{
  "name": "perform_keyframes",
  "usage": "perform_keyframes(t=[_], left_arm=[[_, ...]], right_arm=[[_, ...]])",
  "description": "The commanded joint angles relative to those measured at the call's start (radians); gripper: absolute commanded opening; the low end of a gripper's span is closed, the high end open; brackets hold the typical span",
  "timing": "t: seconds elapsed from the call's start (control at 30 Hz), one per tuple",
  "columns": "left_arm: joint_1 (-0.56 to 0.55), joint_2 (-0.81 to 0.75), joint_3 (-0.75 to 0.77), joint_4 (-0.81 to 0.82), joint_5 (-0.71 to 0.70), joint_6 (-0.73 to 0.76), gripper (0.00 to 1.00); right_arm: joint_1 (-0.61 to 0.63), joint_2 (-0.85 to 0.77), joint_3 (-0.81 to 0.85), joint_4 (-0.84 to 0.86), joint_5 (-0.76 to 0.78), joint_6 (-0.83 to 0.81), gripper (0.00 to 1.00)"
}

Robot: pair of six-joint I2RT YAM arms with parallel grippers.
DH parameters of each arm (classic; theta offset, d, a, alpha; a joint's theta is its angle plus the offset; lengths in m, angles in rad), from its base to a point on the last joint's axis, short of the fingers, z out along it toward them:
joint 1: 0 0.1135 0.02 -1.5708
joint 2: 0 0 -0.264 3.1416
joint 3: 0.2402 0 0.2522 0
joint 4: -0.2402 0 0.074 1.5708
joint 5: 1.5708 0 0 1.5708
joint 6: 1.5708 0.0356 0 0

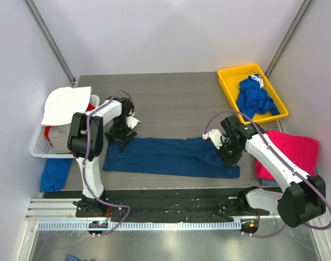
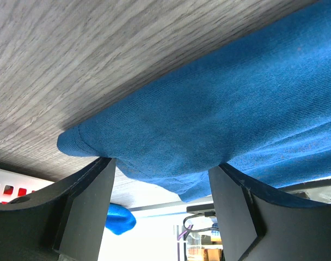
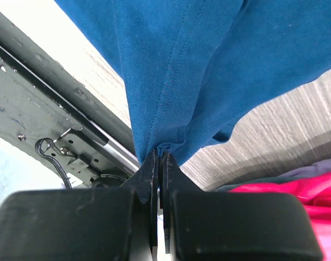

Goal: Fold and stack the t-shirts
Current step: Fold the other side of the tshirt into a rectangle

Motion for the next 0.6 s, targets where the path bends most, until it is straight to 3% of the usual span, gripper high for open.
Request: perform_keyframes(t=[0.0,0.33,0.53,0.57], left_arm=[[-0.005,-0.021,0.012,-0.017,-0.004,-0.002,0.74],[-0.006,-0.021,0.012,-0.019,-0.001,-0.002,0.74],[-0.006,-0.026,0.005,-0.017,-0.001,0.002,0.74],[-0.006,-0.027,0.003,-0.017,-0.003,0.001,0.74]], right_arm=[[0.005,-0.002,-0.006,-0.013,0.023,-0.013,0.01],[0.005,0.018,-0.016,-0.013,0.035,-0.015,0.02],[0.005,0.011,-0.016,0.007,0.05,-0.01,0.36],[0.005,0.011,-0.014,0.007,0.05,-0.009,0.38]])
